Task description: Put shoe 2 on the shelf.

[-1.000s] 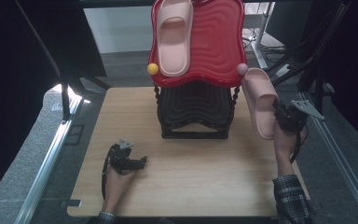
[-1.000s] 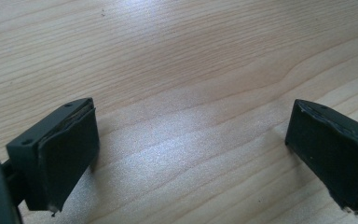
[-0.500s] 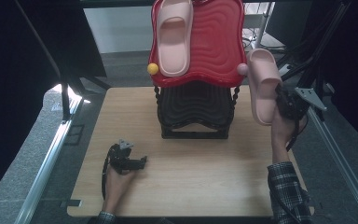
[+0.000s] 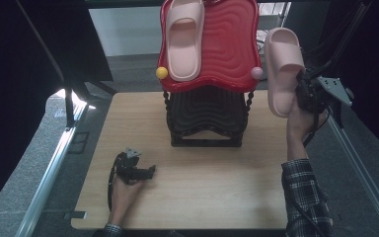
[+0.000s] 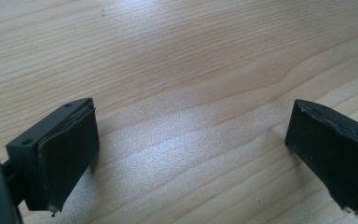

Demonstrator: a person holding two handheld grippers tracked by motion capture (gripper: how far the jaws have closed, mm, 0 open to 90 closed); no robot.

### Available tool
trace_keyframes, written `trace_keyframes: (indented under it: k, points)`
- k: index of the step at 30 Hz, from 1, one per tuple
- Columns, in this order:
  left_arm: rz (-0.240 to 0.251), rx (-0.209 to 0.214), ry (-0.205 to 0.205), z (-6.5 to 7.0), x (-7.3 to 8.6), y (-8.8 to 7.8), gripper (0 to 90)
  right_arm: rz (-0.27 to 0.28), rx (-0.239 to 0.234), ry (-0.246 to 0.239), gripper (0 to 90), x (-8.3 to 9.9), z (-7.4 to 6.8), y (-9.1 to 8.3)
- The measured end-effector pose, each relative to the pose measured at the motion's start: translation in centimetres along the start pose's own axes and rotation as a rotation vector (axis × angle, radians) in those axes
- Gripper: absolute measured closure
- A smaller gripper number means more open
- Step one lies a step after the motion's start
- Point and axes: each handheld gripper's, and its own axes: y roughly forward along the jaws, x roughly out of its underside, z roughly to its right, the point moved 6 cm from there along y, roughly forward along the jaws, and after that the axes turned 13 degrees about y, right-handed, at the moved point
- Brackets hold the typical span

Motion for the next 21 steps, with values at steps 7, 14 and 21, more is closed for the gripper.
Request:
trace_keyframes:
  k: [7, 14, 21]
  points:
    - [0.0, 0.0, -0.003, 0.0, 0.0, 0.0, 2.4, 0.051, -0.014, -0.01, 83.7, -2.2, -1.6, 0.4]
    - [-0.001, 0.0, 0.0, 0.0, 0.0, 0.0, 2.4, 0.059, -0.018, -0.019, 83.5, -4.1, -3.0, 0.9]
    - [0.0, 0.0, -0.001, 0.0, 0.0, 0.0, 2.4, 0.054, -0.005, -0.008, 83.6, -5.5, -4.2, 2.3]
